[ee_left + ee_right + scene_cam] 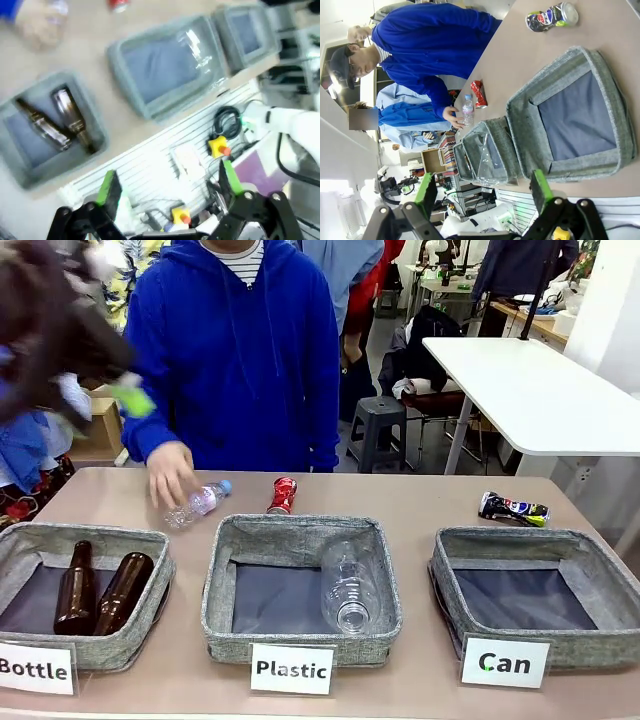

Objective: Sort the can waste into the basket.
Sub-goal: Pick up the can waste from the table and place it in the right Fabric basket.

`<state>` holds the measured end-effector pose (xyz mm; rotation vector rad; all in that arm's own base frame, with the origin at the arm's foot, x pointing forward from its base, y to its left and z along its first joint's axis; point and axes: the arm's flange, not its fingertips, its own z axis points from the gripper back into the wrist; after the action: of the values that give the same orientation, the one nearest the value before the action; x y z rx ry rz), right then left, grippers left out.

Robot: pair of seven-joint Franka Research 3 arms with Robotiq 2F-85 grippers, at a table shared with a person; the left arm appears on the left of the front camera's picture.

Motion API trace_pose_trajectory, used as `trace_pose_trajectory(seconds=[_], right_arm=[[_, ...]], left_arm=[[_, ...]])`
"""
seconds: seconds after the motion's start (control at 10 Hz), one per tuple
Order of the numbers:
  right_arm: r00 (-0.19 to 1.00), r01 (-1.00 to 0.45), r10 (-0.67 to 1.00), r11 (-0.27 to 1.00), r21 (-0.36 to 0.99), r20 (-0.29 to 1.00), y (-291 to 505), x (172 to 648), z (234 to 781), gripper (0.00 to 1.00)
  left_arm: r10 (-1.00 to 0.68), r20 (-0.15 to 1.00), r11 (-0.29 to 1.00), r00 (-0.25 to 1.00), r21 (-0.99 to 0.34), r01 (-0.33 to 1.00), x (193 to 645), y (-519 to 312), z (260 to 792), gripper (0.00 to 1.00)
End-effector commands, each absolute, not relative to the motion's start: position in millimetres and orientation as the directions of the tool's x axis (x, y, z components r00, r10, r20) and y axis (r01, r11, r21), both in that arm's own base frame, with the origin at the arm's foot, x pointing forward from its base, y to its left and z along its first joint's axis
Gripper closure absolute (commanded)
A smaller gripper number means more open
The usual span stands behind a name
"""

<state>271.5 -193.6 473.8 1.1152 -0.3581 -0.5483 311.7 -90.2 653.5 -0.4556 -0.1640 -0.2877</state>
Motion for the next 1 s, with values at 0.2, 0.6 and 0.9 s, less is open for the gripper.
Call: trace_pose_trajectory(seconds=[0.2, 0.6, 0.9], right_arm=[[0.815, 0.201, -0.578, 0.322, 0.925, 0.024, -194, 273, 474, 0.0], [0.815, 0.201, -0.578, 0.322, 0.925, 0.024, -194, 273, 474, 0.0], [0.815, 0.201, -0.578, 0.322, 0.925, 0.024, -194, 273, 474, 0.0]], left_arm=[[0.073, 0.289, 0.853, 0.955, -0.513, 0.09, 271, 12, 675, 0.0], [0.279, 0.225, 0.761, 0.934, -0.645, -0.072, 255, 80, 641, 0.0], [0.393, 0.16, 0.741, 0.905, -0.638, -0.209, 288, 93, 630, 0.0]])
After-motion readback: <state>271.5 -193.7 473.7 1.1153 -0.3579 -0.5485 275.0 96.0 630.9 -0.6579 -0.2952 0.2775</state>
